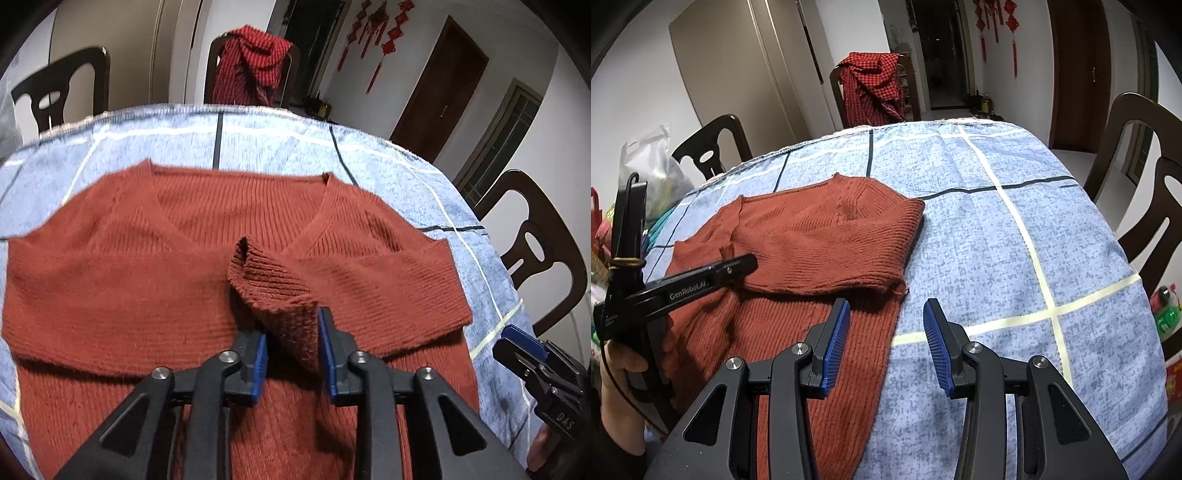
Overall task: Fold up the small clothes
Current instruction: 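Lay the cuff on the folded sleeve and open the left gripper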
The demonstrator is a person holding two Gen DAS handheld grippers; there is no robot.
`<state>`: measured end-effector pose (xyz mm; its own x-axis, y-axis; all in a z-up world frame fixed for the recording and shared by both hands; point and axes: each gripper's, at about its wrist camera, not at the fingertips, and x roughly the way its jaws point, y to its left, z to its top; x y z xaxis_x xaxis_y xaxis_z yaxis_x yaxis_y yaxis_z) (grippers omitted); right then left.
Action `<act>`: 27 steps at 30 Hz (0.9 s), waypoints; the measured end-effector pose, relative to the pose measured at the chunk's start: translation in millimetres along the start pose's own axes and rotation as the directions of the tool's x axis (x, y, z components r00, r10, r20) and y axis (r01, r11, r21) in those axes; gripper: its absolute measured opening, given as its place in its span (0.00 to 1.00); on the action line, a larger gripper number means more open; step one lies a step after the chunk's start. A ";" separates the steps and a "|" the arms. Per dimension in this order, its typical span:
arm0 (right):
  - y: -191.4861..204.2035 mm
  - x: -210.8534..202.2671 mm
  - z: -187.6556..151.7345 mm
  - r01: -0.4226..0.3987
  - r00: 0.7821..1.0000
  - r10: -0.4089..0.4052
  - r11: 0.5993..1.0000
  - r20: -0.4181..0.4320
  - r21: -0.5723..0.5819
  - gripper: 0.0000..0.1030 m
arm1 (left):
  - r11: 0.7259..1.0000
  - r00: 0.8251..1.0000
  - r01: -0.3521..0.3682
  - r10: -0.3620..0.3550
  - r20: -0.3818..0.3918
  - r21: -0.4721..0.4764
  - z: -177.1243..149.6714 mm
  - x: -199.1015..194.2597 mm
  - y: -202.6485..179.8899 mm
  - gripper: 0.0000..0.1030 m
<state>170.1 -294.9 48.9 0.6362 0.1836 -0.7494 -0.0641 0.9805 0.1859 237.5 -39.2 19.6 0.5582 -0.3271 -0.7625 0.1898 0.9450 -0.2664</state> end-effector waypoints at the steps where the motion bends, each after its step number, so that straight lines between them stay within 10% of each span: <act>1: 0.6 0.0 -0.2 -0.002 1.000 0.002 1.000 0.000 0.001 0.41 | 1.000 1.000 0.007 -0.008 -0.003 -0.004 -0.9 -1.2 1.1 0.29; 10: 5.4 -3.0 -3.1 -0.013 1.000 0.013 1.000 0.004 -0.003 0.41 | 0.995 0.994 -0.094 0.096 0.043 -0.037 -3.9 -29.9 16.0 0.52; 17: 13.5 -5.8 -6.1 -0.024 1.000 0.024 1.000 0.007 -0.010 0.41 | 0.982 0.983 -0.146 0.157 0.098 -0.117 3.3 -49.5 39.1 0.52; 27: 16.5 -12.3 -12.5 -0.023 1.000 0.023 1.000 0.009 -0.007 0.41 | 0.988 0.985 -0.151 0.150 0.086 0.004 17.2 -28.2 3.8 0.52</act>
<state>151.5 -280.0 53.2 0.6418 0.2053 -0.7389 -0.0842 0.9765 0.1982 236.3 -26.3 50.2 0.6479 -0.1797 -0.7402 0.1065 0.9836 -0.1455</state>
